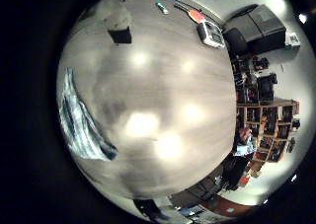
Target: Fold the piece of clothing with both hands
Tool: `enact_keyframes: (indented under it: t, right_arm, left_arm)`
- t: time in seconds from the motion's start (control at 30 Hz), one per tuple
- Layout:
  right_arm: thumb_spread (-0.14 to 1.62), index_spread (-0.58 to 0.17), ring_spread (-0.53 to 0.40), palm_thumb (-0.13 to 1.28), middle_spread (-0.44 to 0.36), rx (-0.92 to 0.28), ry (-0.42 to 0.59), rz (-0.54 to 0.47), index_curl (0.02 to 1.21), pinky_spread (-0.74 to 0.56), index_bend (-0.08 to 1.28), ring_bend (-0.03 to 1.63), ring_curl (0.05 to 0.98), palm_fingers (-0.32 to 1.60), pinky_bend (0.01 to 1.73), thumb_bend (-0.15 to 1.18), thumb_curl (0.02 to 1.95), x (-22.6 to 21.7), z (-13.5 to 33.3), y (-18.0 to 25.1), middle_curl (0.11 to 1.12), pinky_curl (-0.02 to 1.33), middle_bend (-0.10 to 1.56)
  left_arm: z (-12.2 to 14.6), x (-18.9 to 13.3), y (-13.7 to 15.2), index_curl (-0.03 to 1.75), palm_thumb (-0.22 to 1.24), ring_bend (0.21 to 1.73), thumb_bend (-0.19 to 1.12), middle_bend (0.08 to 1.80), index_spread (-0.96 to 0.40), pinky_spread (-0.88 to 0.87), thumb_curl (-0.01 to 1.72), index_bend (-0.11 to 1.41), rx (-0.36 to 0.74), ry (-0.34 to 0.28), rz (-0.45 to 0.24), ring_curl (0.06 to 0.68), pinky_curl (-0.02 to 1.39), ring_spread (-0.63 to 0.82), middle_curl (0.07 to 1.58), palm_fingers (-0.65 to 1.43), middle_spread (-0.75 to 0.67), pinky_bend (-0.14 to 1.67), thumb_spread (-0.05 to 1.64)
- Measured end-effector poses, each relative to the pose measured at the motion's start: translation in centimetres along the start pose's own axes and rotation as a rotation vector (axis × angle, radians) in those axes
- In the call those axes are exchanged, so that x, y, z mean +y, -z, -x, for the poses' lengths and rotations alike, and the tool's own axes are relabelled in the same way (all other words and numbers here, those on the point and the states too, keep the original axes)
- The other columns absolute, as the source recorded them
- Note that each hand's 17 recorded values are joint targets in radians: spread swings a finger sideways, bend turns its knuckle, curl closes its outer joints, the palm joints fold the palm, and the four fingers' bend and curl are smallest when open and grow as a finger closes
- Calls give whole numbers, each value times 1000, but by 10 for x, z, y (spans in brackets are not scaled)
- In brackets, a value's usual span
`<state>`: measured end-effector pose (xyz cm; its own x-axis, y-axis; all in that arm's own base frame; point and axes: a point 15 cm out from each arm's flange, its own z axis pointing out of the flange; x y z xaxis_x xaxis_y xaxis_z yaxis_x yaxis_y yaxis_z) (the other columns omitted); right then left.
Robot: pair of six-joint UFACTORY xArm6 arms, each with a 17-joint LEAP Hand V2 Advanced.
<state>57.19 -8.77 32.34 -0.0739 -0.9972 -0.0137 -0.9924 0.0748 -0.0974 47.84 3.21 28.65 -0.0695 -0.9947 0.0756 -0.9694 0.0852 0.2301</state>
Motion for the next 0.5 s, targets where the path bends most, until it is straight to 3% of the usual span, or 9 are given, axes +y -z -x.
enact_keyframes:
  t: [0.13, 0.3, 0.5]
  right_arm:
    - [1286, -424, -170, 377, -219, -18, 54, 156, 520, 133, 326, 1007, 449, 133, 818, -22, 354, 42, -10, -7, 530, 441, 648]
    - [1260, -407, -120, 355, -173, -46, 141, 270, 474, 174, 261, 901, 403, 82, 757, -22, 336, 68, -7, -25, 489, 396, 580]
    - [1209, -394, -84, 361, -122, -66, 190, 395, 433, 224, 207, 817, 358, 111, 692, -19, 330, 90, 13, -73, 445, 350, 506]
  left_arm:
    - [-14, 22, 4, 846, 453, 845, -16, 204, -138, -42, 322, 175, 12, -41, -26, 371, 918, 116, 538, 15, 172, 263, 1325]
    - [-41, 47, -8, 749, 431, 774, -16, 185, -72, 140, 323, 185, 24, -99, -12, 336, 824, 187, 487, 54, 196, 216, 1314]
    - [-45, 58, -30, 670, 414, 710, -13, 172, -48, 276, 321, 194, 17, -109, -6, 304, 722, 240, 435, 84, 198, 191, 1312]
